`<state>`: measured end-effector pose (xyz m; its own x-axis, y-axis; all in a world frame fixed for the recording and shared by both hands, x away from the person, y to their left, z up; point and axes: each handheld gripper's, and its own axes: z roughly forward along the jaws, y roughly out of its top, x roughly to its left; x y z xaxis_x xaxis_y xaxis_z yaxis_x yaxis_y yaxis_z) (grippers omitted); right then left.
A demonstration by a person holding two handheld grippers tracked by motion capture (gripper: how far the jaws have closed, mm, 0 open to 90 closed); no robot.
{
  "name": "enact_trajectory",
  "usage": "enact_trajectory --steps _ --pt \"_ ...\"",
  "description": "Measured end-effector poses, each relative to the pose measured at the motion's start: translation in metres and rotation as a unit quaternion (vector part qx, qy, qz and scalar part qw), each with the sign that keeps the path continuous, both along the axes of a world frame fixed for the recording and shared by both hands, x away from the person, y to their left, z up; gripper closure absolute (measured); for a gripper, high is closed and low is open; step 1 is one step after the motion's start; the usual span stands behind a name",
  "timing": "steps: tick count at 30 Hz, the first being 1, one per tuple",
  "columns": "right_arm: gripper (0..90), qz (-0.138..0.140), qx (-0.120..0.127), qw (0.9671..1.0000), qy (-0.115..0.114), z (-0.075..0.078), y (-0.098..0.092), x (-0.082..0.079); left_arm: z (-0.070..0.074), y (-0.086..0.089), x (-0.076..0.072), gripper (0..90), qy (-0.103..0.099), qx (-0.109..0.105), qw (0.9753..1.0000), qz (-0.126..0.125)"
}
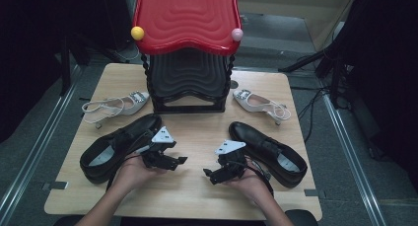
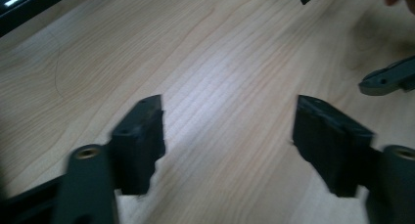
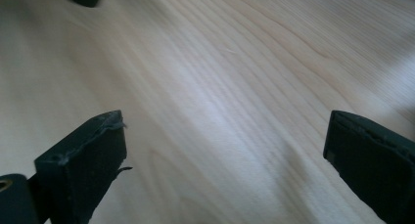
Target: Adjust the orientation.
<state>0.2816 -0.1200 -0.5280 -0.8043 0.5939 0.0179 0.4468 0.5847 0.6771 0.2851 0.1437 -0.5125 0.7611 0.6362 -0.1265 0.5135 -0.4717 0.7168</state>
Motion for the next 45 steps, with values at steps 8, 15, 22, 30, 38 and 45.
enact_trajectory --steps 8,15,22,30,38,45 --pt "7.3 0.023 0.036 0.9991 0.000 0.010 -0.002 -0.008 0.006 0.008 -0.009 44.2 0.000 -0.012 0.9997 -0.019" --pt "31.3 0.020 0.059 0.9978 -0.023 0.021 -0.013 -0.010 0.012 0.018 -0.011 55.8 0.026 -0.011 0.9995 -0.016" --pt "50.0 0.032 0.063 0.9970 -0.033 0.022 -0.014 -0.012 0.016 0.024 -0.013 59.3 0.025 -0.022 0.9994 -0.005" --pt "58.6 0.021 0.053 0.9978 -0.032 0.023 -0.019 -0.012 0.023 0.031 -0.013 54.3 0.033 -0.015 0.9994 -0.001" --pt "56.7 0.009 0.078 0.9968 -0.012 0.029 -0.025 -0.007 0.033 0.043 -0.014 54.6 0.040 -0.023 0.9989 -0.006" --pt "55.3 0.024 0.078 0.9964 -0.023 0.026 -0.022 -0.006 0.040 0.057 -0.017 56.4 0.043 -0.014 0.9989 0.010"
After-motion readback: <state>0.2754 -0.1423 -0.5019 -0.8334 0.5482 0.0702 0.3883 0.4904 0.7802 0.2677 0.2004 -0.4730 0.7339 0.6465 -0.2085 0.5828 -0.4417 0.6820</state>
